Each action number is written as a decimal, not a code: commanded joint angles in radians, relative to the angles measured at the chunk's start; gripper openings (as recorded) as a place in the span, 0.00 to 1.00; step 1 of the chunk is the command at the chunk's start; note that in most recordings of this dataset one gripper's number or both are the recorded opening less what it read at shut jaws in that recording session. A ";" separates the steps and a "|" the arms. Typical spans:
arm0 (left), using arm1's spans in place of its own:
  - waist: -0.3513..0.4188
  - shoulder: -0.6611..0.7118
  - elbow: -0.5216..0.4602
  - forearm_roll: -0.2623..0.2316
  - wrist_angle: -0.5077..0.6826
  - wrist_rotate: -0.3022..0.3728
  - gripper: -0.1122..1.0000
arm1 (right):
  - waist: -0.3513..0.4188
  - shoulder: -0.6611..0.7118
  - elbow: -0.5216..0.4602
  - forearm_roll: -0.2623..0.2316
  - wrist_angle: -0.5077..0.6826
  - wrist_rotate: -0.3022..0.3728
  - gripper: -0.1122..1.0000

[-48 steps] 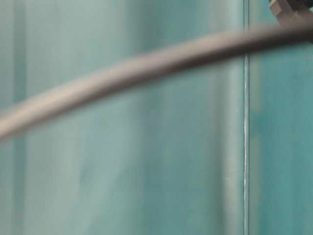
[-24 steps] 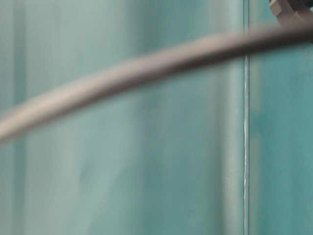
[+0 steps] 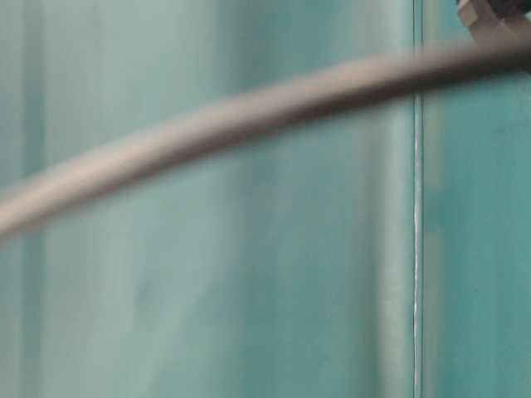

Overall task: Insert the wire through the hole in the metal fitting marked with a red label.
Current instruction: 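Pull the wire leftward through the hole with the left gripper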

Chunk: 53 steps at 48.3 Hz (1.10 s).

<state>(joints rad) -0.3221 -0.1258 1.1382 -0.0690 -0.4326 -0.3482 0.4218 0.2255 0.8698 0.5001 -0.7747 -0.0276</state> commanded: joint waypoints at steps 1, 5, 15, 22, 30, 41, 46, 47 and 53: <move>-0.002 -0.006 -0.009 0.003 -0.005 0.002 0.06 | 0.003 -0.031 -0.009 -0.003 -0.009 -0.002 0.96; -0.002 -0.005 -0.009 0.003 -0.005 0.002 0.17 | 0.003 -0.031 -0.012 -0.003 -0.009 -0.002 0.96; 0.000 -0.005 -0.009 0.003 -0.005 0.009 0.65 | 0.003 -0.031 -0.006 -0.003 -0.009 -0.002 0.96; 0.000 -0.005 -0.011 0.003 -0.005 0.009 0.85 | 0.003 -0.031 -0.006 -0.003 -0.008 -0.002 0.96; 0.005 -0.006 -0.009 0.003 -0.005 0.009 0.85 | 0.003 -0.031 -0.006 -0.003 -0.005 -0.002 0.96; 0.014 -0.006 -0.012 0.003 -0.005 0.015 0.84 | 0.002 -0.031 -0.006 -0.003 -0.006 -0.002 0.96; 0.020 -0.006 -0.014 0.003 -0.006 0.018 0.84 | -0.002 -0.031 -0.006 -0.003 -0.006 -0.002 0.95; 0.021 -0.006 -0.014 0.005 -0.005 0.018 0.84 | -0.003 -0.031 -0.006 -0.003 -0.006 -0.002 0.95; 0.026 -0.009 -0.014 0.008 -0.006 0.018 0.84 | -0.005 -0.031 -0.006 -0.003 -0.009 -0.002 0.95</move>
<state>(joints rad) -0.3022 -0.1243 1.1382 -0.0675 -0.4326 -0.3329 0.4218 0.2255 0.8698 0.4985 -0.7747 -0.0276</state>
